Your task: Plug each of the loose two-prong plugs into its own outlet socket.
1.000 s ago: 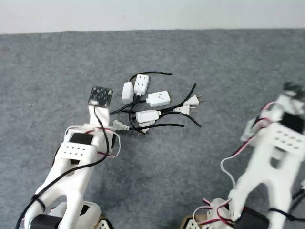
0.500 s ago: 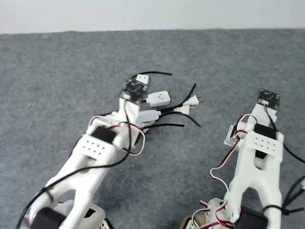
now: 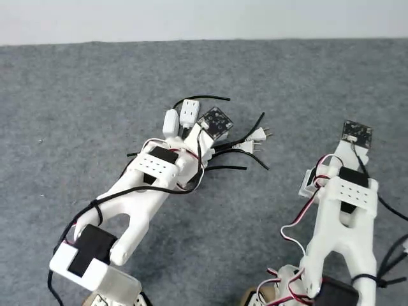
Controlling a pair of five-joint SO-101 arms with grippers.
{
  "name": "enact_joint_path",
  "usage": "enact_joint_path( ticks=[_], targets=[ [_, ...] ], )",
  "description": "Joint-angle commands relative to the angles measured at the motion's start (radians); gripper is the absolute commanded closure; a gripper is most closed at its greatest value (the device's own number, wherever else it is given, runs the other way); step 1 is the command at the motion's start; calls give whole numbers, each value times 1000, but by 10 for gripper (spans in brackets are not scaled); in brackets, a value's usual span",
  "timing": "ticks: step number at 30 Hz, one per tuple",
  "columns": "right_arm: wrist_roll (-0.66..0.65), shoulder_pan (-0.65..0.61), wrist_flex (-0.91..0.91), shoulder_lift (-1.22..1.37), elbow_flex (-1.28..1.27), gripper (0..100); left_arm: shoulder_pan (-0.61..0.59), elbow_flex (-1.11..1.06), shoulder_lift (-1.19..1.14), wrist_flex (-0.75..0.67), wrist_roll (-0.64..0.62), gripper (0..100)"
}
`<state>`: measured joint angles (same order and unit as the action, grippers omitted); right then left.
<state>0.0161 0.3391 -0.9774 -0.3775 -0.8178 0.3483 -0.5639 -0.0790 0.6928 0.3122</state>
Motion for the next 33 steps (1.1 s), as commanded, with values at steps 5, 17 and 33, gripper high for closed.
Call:
enact_joint_path(
  ticks=[5,17,33],
  targets=[
    [-17,7,25,-39,6,983,-5,51,-31,-130,137,905],
    [-35,-16,42,-39,-14,983,-3,120,-106,-54,278,883],
    [-61,-31,39,-39,-18,983,-63,134,-124,-127,295,705]
  ],
)
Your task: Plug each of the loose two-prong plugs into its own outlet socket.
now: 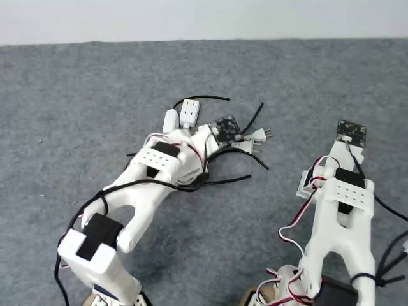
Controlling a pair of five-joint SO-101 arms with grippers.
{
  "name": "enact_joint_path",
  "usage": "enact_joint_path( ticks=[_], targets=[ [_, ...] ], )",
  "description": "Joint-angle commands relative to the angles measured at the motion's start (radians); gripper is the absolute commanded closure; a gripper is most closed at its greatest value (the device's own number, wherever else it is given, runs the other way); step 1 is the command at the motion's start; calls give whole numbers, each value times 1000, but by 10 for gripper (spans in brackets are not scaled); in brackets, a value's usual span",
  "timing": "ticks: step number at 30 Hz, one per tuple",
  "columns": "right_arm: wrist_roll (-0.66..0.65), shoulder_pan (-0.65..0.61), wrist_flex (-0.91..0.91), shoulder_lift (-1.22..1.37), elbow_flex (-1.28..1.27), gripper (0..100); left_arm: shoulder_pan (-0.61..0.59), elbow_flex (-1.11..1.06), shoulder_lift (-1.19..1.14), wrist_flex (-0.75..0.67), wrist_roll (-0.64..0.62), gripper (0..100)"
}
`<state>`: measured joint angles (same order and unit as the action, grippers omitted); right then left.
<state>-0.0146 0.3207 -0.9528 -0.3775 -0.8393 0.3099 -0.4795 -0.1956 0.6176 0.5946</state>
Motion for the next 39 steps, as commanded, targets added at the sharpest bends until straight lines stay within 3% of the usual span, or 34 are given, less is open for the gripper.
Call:
enact_joint_path(
  ticks=[1,13,19,22,30,34,39],
  targets=[
    [-37,-13,16,-39,-2,983,-29,65,-21,-52,12,705],
    [-43,-44,16,-39,-8,983,-66,288,-215,-11,11,720],
    [-43,-45,16,-39,-8,983,-58,318,-232,-9,9,998],
    [-43,-47,18,-39,-8,983,-57,308,-166,40,-12,984],
    [-43,-62,47,-39,-20,983,-5,285,87,358,-273,987],
    [-43,-65,45,-39,-20,983,69,202,137,485,-554,987],
    [-43,-64,44,-39,-20,983,137,22,183,460,-896,987]
  ],
)
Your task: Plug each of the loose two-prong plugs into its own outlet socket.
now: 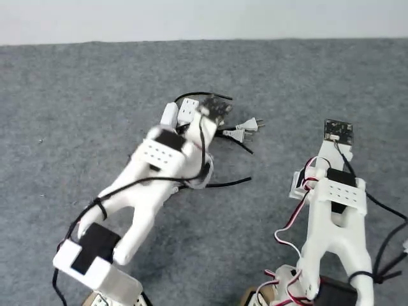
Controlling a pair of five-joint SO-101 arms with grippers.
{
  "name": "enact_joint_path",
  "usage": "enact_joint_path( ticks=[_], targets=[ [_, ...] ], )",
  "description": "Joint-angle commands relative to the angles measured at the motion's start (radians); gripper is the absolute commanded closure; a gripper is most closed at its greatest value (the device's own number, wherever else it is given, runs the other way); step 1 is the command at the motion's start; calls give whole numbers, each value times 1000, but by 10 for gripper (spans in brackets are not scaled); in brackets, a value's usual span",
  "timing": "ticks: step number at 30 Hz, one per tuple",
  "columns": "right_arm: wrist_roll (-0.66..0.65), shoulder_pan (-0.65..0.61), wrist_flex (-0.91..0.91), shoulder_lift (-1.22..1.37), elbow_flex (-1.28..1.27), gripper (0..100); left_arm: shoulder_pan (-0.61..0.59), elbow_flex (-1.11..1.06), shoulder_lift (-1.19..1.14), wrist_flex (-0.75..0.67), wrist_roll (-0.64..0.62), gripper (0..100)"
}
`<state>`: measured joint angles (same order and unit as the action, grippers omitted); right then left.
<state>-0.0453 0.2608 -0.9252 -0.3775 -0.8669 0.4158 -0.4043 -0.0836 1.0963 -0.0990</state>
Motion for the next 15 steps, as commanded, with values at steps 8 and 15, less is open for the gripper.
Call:
enact_joint_path(
  ticks=[8,15],
  targets=[
    [-14,-1,15,-39,6,983,57,-216,167,-94,-422,987],
    [-29,-5,15,-36,2,983,112,-366,176,-253,-414,984]
  ],
)
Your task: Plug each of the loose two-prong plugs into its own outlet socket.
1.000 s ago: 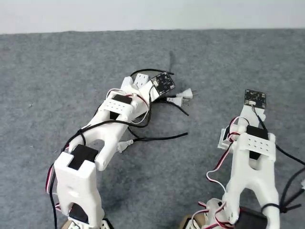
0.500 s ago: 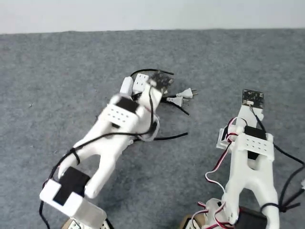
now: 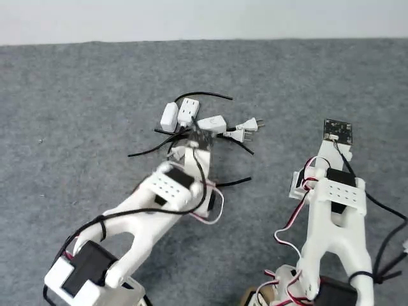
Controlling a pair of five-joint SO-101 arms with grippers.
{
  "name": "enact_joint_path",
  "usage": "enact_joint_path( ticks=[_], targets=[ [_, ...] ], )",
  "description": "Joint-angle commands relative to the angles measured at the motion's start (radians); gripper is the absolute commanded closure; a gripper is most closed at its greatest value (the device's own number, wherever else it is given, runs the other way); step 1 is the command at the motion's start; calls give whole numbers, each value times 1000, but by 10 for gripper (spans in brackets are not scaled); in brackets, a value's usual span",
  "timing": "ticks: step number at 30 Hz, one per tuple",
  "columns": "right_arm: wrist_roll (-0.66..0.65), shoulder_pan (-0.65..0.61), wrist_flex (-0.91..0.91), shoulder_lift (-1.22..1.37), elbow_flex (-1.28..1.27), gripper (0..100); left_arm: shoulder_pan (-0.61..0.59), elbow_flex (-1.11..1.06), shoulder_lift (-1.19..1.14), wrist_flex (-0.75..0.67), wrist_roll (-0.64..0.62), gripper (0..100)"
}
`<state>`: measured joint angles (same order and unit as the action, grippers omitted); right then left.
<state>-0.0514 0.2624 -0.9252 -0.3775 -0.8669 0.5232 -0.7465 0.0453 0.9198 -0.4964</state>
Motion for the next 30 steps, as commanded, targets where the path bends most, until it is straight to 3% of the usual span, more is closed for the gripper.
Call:
enact_joint_path(
  ticks=[1,3,8,10,17,20,23,27,30],
  targets=[
    [-25,-7,15,-30,-3,983,-5,-28,48,-81,-21,976],
    [-28,-10,16,-16,-3,983,-26,-25,49,-61,-21,918],
    [-28,-35,16,2,-2,939,-89,19,46,57,-58,635],
    [-28,-35,16,2,-2,938,-101,24,49,80,-28,581],
    [-28,-31,16,2,-2,938,-184,81,245,101,149,719],
    [-28,-30,18,2,-2,938,-160,45,391,109,270,846],
    [-28,-30,21,1,-2,938,-61,-42,459,104,342,999],
    [-28,-30,21,1,-2,938,68,-117,397,77,358,990],
    [-28,-30,18,-1,-2,938,91,-107,307,28,358,988]
  ],
)
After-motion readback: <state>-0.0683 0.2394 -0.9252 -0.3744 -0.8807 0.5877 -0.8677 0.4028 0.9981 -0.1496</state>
